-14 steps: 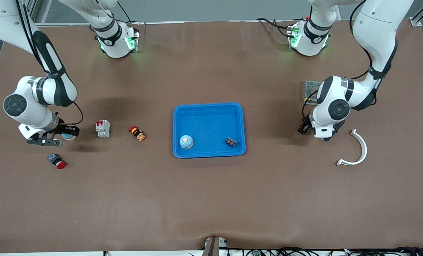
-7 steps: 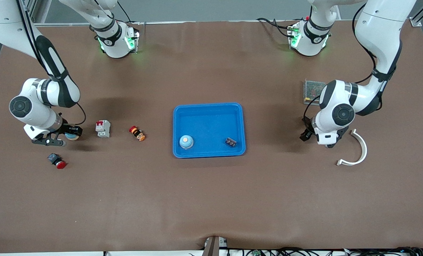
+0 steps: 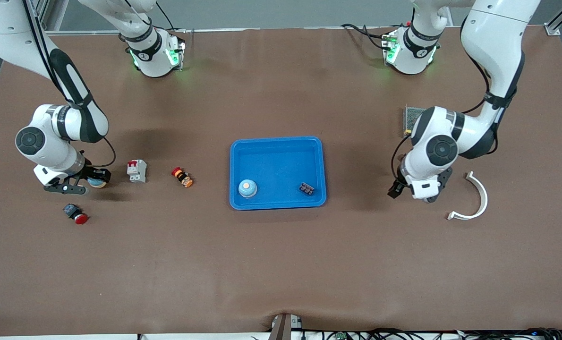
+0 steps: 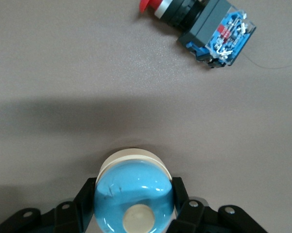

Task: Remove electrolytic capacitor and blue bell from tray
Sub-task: 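Lower the bell with the right gripper while the left gripper lowers the capacitor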

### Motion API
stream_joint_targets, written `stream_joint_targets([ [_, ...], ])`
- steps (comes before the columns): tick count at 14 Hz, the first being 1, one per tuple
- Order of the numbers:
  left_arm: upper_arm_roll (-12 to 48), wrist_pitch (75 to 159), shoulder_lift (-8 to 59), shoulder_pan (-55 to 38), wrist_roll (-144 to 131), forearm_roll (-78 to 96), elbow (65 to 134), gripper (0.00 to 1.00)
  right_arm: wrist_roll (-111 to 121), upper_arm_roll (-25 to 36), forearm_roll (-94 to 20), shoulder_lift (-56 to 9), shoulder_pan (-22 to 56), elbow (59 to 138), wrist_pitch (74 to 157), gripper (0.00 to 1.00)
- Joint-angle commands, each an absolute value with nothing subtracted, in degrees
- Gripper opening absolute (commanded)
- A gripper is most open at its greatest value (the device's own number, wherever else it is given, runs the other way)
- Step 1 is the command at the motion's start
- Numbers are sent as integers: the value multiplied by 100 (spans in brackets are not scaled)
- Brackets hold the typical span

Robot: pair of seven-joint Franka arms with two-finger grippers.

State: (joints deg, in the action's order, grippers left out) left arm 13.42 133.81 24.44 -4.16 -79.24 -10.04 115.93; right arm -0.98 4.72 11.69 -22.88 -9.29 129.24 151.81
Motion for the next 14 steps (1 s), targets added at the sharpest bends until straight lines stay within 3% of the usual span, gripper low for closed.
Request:
stream_joint_targets([
  [1,1336,13254,2733,-597,-8121,-1028,11102,100,-158,360,1257,-2320,-1081,13025,15416,0],
  [5,1336,13228,2935,-1115,-8472,-1020,10610,91,-193,352,1239,-2373,-1072,13034,15460,0],
  [9,1336,13219,3339,-1546,-8963,-1020,9960,70,-211,352,1222,-2382,-1072,13043,15469,0],
  [10,1336,13219,3462,-1651,-9121,-1028,9775,67,-307,352,1196,-2382,-1072,13034,15451,11],
  [11,1336,13219,3550,-1792,-9201,-1028,9617,61,-438,352,1187,-2373,-1037,13025,15416,99],
  [14,1327,13219,3831,-2056,-9535,-1037,9229,60,-404,334,1187,-2225,-941,12842,14796,100],
])
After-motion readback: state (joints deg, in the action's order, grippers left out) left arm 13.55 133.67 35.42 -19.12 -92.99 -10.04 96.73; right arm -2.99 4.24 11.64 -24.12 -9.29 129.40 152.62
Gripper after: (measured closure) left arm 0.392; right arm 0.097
